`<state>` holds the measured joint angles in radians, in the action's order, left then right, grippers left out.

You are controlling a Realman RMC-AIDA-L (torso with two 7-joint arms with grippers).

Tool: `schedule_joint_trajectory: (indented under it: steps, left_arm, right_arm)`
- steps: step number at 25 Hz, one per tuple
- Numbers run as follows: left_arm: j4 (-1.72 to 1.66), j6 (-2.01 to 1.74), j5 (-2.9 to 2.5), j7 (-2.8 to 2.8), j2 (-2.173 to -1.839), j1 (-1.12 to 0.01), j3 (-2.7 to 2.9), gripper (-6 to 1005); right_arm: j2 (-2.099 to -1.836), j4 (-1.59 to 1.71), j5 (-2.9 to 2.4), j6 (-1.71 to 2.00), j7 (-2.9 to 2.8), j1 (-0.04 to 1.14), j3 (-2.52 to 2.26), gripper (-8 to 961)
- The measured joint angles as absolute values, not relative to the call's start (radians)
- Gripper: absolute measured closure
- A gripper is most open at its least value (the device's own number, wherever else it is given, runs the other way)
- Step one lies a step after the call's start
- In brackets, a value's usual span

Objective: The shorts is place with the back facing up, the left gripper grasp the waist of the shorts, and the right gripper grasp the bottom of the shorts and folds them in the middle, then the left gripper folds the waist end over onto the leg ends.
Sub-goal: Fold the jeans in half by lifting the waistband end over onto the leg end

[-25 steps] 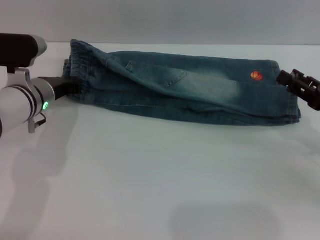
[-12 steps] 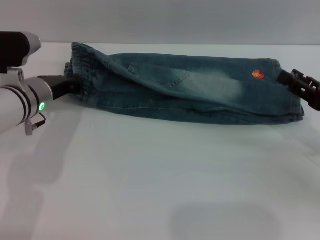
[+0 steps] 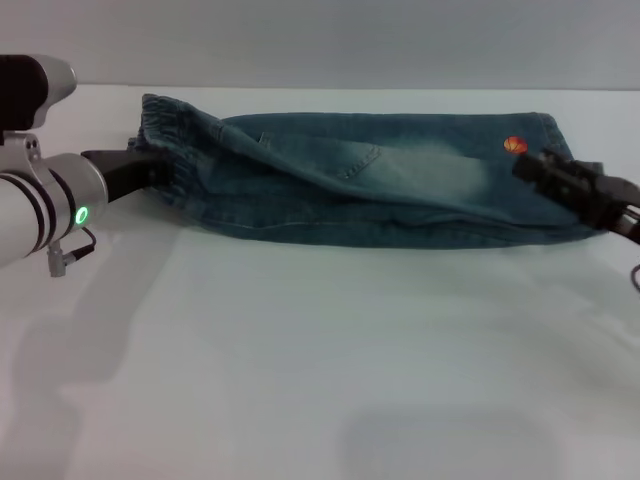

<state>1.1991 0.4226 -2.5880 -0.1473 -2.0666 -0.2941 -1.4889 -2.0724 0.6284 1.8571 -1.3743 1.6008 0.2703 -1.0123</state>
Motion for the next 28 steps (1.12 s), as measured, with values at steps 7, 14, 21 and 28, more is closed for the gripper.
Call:
schedule_joint_trajectory:
  steps: [7, 14, 21, 28]
  left_arm:
    - [1.317, 0.48, -2.591, -0.135, -2.065, -0.25, -1.456, 980]
    - [1.383, 0.508, -2.591, -0.133, -2.065, -0.223, -1.446, 980]
    - [1.454, 0.537, -2.595, -0.133, -2.065, -0.182, -1.442, 980]
    - [1.514, 0.564, -2.596, -0.133, -2.063, -0.151, -1.442, 980]
  right_arm:
    - [-2.074, 0.619, 1.855, -1.362, 1.613, 0.298, -1.075, 364]
    - [-2.074, 0.58, 1.828, -1.289, 1.663, 0.339, -1.116, 368]
    - [-2.077, 0.563, 1.802, -1.244, 1.668, 0.372, -1.171, 371]
    - [-2.08, 0.553, 1.805, -1.184, 1.671, 0.403, -1.233, 508]
